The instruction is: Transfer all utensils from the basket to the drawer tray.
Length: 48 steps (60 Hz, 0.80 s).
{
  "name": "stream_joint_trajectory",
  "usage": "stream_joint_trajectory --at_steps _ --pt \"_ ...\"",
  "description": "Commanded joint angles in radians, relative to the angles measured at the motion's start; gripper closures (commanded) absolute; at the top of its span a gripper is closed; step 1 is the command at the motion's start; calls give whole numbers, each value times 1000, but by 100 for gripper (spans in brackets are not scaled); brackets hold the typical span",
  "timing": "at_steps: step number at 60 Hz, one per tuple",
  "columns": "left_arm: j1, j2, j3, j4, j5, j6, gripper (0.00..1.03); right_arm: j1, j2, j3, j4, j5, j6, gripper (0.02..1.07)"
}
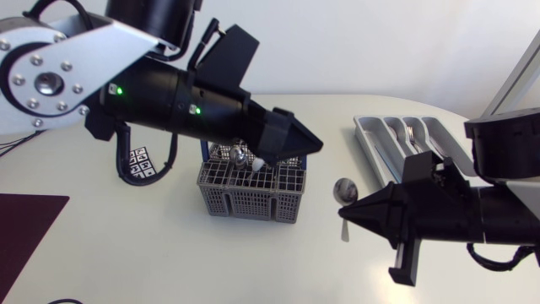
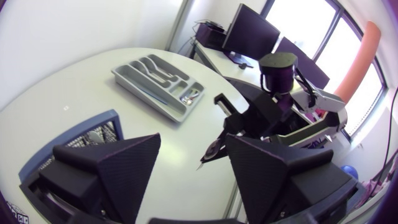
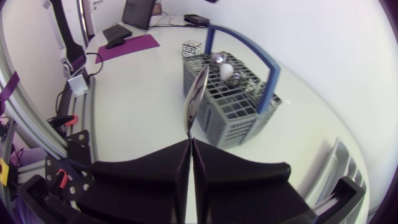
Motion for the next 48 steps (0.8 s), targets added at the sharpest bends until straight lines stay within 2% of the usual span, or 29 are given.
stream_joint_trajectory --at_steps 1,14,22,39,48 --pt "21 13 37 -1 -28 -24 23 -100 -6 -34 -15 19 -88 102" --pt "35 53 41 -43 -152 5 23 -441 49 -75 49 53 -324 102" --pt "60 69 36 -57 -170 25 23 -605 112 -101 132 79 -445 102" --pt "90 79 18 -94 -215 63 23 -807 293 -118 368 177 -593 102" --pt "116 69 -2 -101 -229 75 23 -896 422 -109 505 182 -657 101"
